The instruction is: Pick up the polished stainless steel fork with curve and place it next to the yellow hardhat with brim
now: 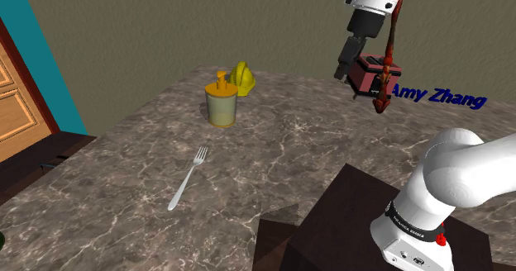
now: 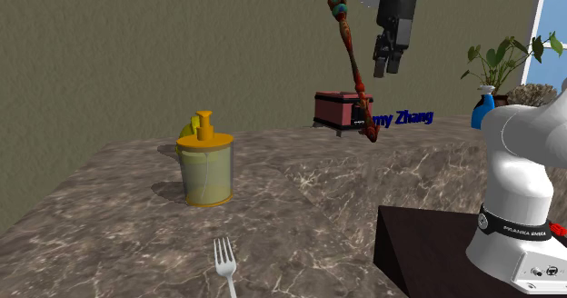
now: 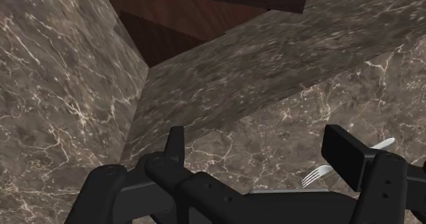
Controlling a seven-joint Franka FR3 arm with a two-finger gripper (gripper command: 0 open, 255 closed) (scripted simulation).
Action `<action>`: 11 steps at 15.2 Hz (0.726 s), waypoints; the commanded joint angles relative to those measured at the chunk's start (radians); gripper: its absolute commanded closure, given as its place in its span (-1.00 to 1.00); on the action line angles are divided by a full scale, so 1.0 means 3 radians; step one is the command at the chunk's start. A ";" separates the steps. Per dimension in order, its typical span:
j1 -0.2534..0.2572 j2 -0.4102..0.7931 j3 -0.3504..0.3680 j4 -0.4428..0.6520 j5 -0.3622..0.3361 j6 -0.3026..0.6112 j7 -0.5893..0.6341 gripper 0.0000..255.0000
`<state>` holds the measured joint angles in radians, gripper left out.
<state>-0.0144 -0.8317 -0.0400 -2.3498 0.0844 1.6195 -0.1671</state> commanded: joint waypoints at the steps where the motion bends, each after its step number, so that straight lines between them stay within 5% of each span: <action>1: 0.0000 0.0000 0.0000 0.0000 0.0000 0.0000 0.0000 -1.00; 11: -0.0097 0.0267 0.1000 -0.0302 0.0484 0.0669 0.1532 -1.00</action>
<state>-0.0398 -0.7669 0.2288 -2.4400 0.2162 1.7999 0.2401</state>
